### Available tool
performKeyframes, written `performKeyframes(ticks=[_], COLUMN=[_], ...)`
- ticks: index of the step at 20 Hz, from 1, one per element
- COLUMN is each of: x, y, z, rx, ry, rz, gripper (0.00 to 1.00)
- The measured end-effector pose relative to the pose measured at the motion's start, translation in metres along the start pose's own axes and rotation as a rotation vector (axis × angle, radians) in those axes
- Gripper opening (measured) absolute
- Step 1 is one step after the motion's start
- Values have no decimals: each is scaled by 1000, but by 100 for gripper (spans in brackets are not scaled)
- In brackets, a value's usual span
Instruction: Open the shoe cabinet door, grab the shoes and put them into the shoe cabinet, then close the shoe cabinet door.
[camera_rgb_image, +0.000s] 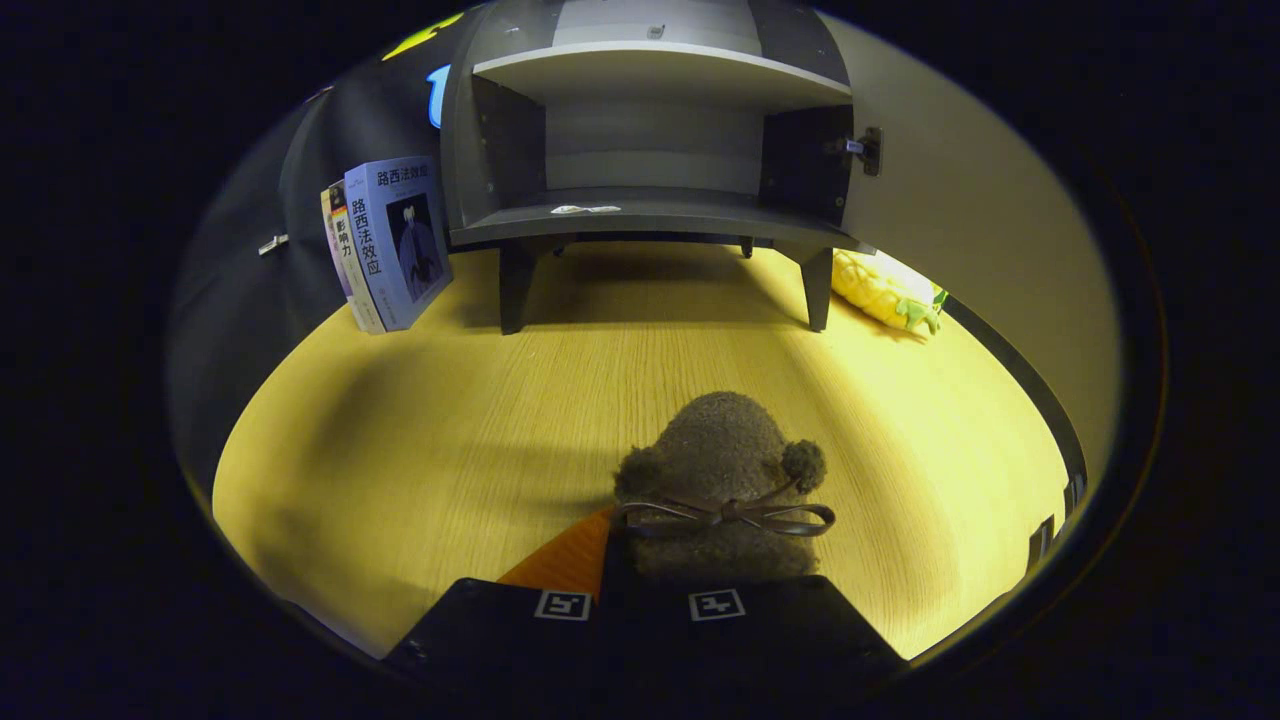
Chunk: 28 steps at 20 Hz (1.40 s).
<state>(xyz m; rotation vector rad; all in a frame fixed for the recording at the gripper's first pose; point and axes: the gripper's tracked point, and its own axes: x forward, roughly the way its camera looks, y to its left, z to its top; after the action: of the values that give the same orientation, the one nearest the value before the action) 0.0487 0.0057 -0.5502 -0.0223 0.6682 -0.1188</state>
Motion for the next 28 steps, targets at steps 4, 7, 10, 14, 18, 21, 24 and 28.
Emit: performKeyframes(ticks=[4, 7, 10, 14, 18, 21, 24, 28], x=[7, 6, -2, -28, -62, -91, -123, -144], y=[-2, -2, -11, -25, -25, -21, -24, -23], z=[10, 10, 7, 15, 42, 88, 163, 249], rx=[-4, -3, -18, -65, -89, -81, -61, -28], ry=[4, 13, 41, 41, 10, -28, -114, -189], rz=[1, 17, 13, 32, 84, 133, 150, 159], gripper=[5, 5, 5, 5, 5, 5, 5, 5])
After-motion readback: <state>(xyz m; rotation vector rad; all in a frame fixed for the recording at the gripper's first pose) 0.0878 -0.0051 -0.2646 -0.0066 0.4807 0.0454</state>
